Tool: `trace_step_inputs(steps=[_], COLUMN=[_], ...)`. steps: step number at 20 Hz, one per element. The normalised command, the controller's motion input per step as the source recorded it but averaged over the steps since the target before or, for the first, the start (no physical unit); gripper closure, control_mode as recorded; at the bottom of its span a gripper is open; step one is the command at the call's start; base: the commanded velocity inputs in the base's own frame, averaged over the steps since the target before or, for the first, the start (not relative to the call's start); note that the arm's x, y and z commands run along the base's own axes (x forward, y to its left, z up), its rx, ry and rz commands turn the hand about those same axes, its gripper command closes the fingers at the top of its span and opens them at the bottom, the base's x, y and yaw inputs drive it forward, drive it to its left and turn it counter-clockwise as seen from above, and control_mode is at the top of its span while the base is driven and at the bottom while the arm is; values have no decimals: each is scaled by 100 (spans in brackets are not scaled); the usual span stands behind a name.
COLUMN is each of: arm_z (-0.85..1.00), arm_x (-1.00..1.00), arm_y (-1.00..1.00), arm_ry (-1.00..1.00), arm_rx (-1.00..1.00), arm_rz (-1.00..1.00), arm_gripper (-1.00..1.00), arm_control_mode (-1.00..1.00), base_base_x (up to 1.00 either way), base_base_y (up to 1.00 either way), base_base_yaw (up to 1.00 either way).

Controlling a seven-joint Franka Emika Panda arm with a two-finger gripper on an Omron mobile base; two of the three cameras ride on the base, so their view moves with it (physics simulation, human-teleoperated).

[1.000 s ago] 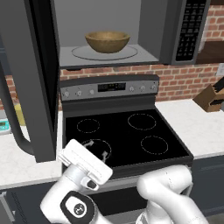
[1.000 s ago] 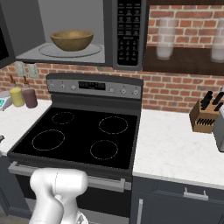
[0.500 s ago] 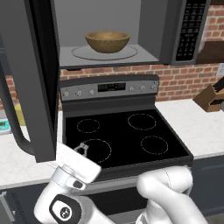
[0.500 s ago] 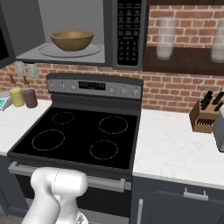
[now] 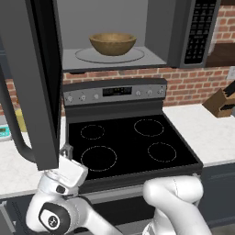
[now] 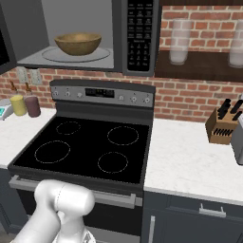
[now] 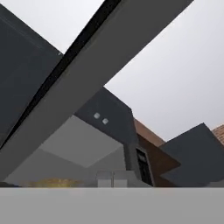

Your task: Open the microwave, place the bowl with waffle inside the microwave, then close the microwave door and turn it on.

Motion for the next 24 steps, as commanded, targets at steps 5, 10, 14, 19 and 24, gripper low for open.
trace_step_inputs(steps=[5, 10, 14, 19, 24], arm_z=[29, 22, 19, 24, 43], arm_x=[0, 0, 0, -5, -39], arm_y=[55, 50, 43, 34, 0], arm_ry=[0, 0, 0, 0, -8], arm_rx=[-26, -25, -22, -14, 3], arm_rz=[-9, -4, 0, 0, 0], arm_gripper=[100, 100, 100, 100, 100], arm_control_mode=[-100, -100, -100, -100, -100], base_base_x=[0, 0, 0, 0, 0], base_base_y=[0, 0, 0, 0, 0], base_base_yaw=[0, 0, 0, 0, 0])
